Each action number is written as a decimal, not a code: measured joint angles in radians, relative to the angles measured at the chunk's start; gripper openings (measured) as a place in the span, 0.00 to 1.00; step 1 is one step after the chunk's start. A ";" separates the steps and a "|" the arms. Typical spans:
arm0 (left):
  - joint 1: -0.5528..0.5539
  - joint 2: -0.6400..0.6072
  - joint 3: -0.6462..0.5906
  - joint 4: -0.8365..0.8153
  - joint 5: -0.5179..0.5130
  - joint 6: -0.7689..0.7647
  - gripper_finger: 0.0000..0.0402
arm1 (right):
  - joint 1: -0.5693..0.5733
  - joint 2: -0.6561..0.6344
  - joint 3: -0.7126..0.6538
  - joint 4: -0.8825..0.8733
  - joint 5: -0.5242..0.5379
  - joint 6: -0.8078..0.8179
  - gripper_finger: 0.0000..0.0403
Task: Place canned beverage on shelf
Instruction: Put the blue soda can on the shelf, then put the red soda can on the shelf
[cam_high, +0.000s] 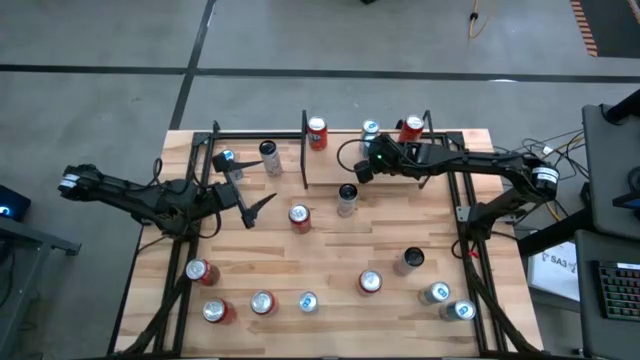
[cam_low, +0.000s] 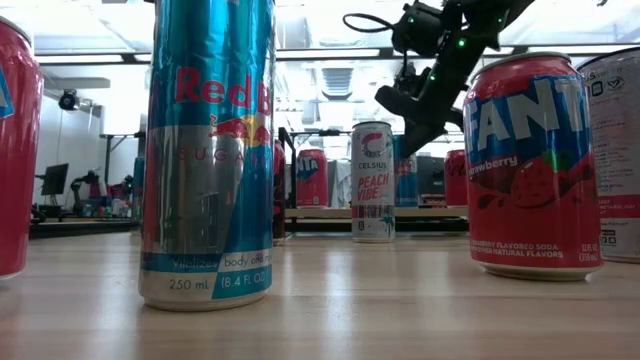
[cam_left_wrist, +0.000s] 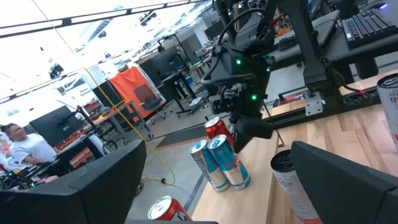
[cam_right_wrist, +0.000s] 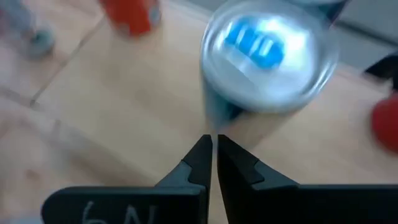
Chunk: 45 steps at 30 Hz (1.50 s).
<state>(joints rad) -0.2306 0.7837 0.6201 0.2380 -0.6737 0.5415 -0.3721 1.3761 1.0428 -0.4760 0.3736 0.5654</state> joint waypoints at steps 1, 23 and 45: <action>0.000 0.000 0.000 0.000 0.000 0.000 0.96 | -0.001 -0.002 0.000 0.008 0.016 -0.003 0.03; 0.002 0.000 0.000 -0.001 -0.001 0.000 0.96 | 0.132 -0.065 0.015 0.017 -0.018 0.018 0.03; -0.001 0.129 0.001 -0.107 0.134 -0.466 0.96 | 0.698 -0.157 -0.037 0.115 0.103 -0.104 0.03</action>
<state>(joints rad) -0.2318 0.9127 0.6212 0.1312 -0.5400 0.0759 0.3262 1.2192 1.0059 -0.3615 0.4763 0.4619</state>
